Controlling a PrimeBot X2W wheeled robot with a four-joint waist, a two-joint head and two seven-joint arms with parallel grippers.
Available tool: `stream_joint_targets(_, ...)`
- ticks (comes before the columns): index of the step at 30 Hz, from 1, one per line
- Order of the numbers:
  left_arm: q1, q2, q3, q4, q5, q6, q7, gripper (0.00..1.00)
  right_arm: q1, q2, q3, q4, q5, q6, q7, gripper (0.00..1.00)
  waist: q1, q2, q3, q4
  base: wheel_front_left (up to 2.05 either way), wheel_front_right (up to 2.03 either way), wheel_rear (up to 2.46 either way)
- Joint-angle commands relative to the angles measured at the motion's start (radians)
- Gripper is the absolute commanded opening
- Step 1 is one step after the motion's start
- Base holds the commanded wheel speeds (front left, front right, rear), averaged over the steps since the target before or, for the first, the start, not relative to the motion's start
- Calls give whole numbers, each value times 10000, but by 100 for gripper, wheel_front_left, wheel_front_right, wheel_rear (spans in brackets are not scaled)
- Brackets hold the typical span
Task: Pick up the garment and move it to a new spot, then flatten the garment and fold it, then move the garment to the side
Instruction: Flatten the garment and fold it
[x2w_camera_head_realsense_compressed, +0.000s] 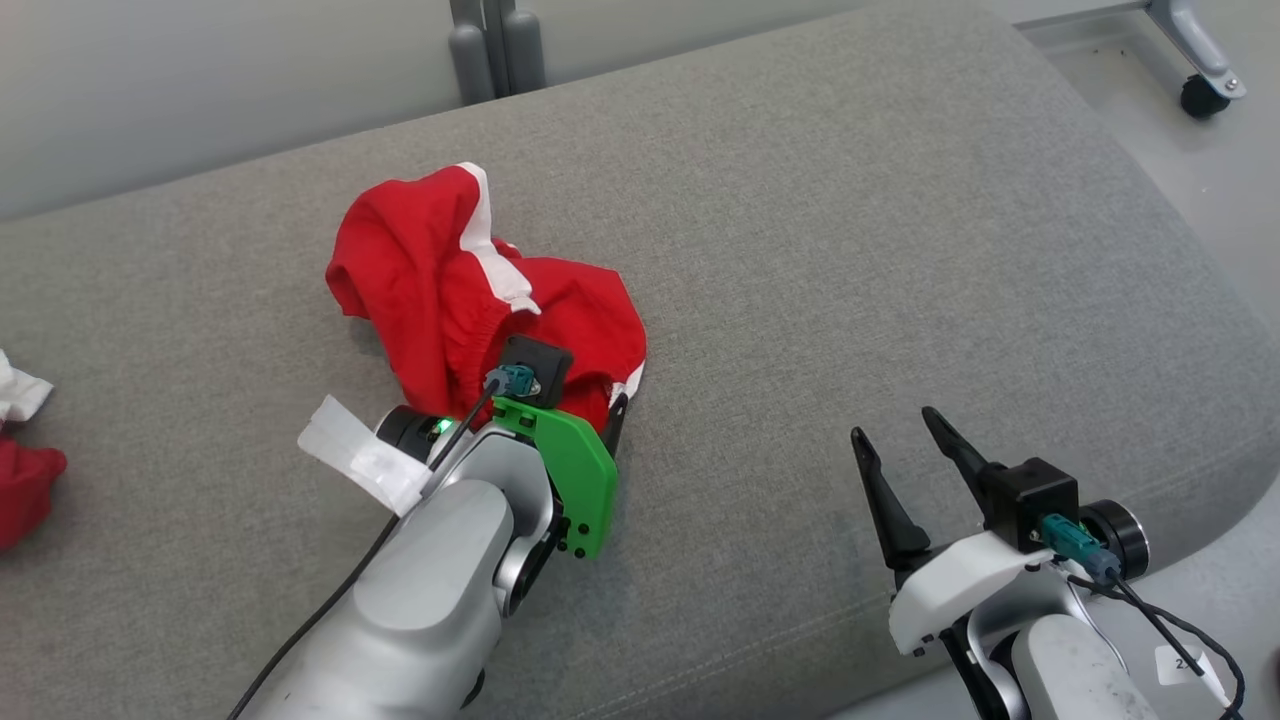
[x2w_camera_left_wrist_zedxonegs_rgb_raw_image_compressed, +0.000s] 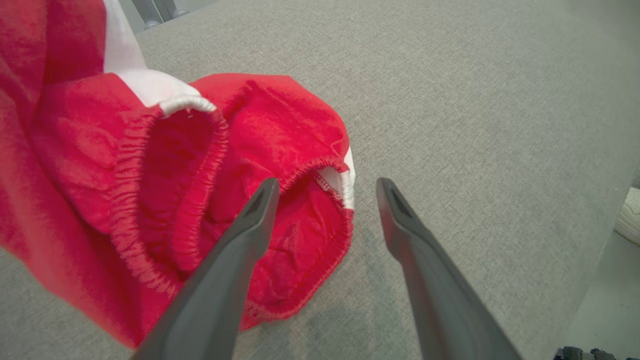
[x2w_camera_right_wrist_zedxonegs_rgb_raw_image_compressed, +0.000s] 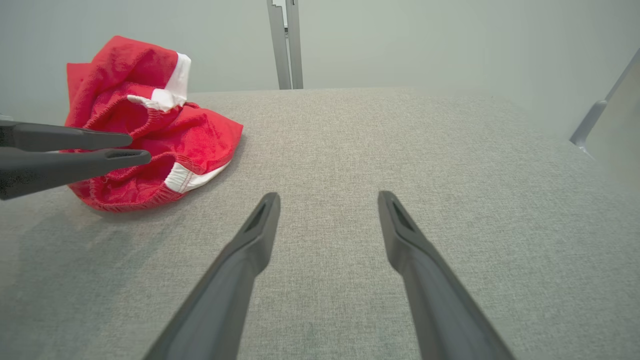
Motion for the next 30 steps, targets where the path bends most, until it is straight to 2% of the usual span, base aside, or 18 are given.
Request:
stream_joint_targets(1, -68, 21, 31, 124, -113, 106, 54, 100, -161, -3, -39, -25, 102, -3, -105, 100, 0, -1, 465, -382, 0, 0, 0)
stream_joint_targets(13, -288, -33, -138, 519, -778, -117, -66, 100, -395, -5, -25, 285, 247, -3, -404, 100, 0, -1, 888, -571, 0, 0, 0)
stream_joint_targets(14, -323, -34, -158, 531, -831, -88, -129, 80, -420, -3, 0, 307, 269, -3, -417, 100, 0, -1, 878, -564, 0, 0, 0)
stream_joint_targets(16, -341, -34, -208, 537, -972, -90, -244, 0, -476, -3, 47, 344, 265, -3, -420, 100, 0, -1, 851, -547, 0, 0, 0)
stream_joint_targets(30, -853, -34, -118, -259, -2177, -321, -1315, 0, -301, -6, 1, 506, 81, -3, -339, 100, 0, -1, 284, -56, 0, 0, 0)
